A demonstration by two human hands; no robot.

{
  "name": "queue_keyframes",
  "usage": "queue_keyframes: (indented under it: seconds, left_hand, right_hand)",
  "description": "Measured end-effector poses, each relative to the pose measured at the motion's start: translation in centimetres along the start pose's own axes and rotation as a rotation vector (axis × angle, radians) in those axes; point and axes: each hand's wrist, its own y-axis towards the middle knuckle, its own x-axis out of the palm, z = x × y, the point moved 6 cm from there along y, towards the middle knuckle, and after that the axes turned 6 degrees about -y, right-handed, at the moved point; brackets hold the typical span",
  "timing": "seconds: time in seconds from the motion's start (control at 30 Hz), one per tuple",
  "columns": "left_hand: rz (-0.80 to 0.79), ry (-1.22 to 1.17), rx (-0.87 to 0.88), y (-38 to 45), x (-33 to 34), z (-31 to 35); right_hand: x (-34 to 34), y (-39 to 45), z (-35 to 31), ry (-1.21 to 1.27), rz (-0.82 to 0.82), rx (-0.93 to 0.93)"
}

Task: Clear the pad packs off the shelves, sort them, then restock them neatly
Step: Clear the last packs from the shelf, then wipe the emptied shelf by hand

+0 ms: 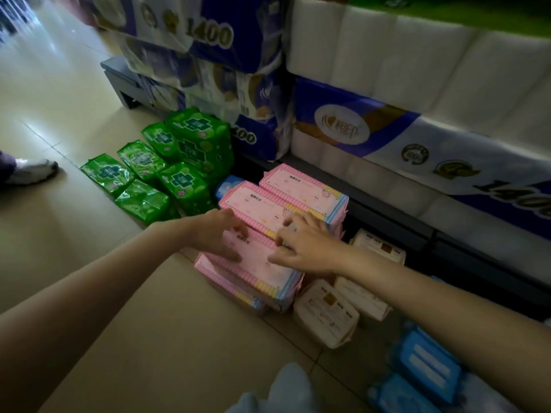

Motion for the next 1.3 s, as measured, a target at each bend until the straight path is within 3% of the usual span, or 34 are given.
queue_keyframes:
  seconds: [0.07,0.17,0.4,0.6,0.7,0.83,0.93,1.0,1.07,1.2,1.3]
  left_hand:
    - [0.122,-0.023,0.033,0.9,-3.0,1.6]
    - [0.424,-0.003,0.099,2.0,-8.9,5.0]
    - [1.161,0.071,0.503,-0.9,-25.5,15.0]
    - [1.54,0.097,0.724,-5.0,-38.7,21.6]
    - [1.556,0.076,0.741,-5.0,-43.9,23.3]
    - [1.38,0.041,0.606,-2.2,-49.5,24.4]
    - [1.309,0.097,0.529,-1.0,-52.4,25.1]
    - [1.277,0.172,0.5,-0.2,-53.8,26.1]
    - [1.256,0.263,0.472,0.7,-54.9,27.5]
    - [1.247,0.558,0.402,2.4,-56.2,31.2]
    - [1.212,0.597,0.262,4.0,-56.8,32.5]
  right_hand:
    - [-3.7,-0.2,1.8,-0.019,0.13,0.022]
    - [-10.5,-1.5,4.7,0.009,0.403,0.069]
    - [-27.7,-8.0,7.0,-0.266,1.103,0.047]
    - [-40.4,-11.9,8.2,-0.358,1.348,0.077]
    - [-44.9,-12.8,8.4,-0.418,1.304,0.147]
    - [-51.2,-12.7,13.7,-0.49,1.074,0.624]
    - [-55.8,-12.8,19.2,-0.213,1.03,0.846]
    - [-56.8,-11.9,22.1,0.126,0.985,0.835]
    - [-56.7,-10.6,23.4,0.285,1.0,0.787]
    - [-55.5,-9.1,23.5,0.149,1.038,0.865]
    - [-55.1,-9.5,22.7,0.012,1.001,0.933]
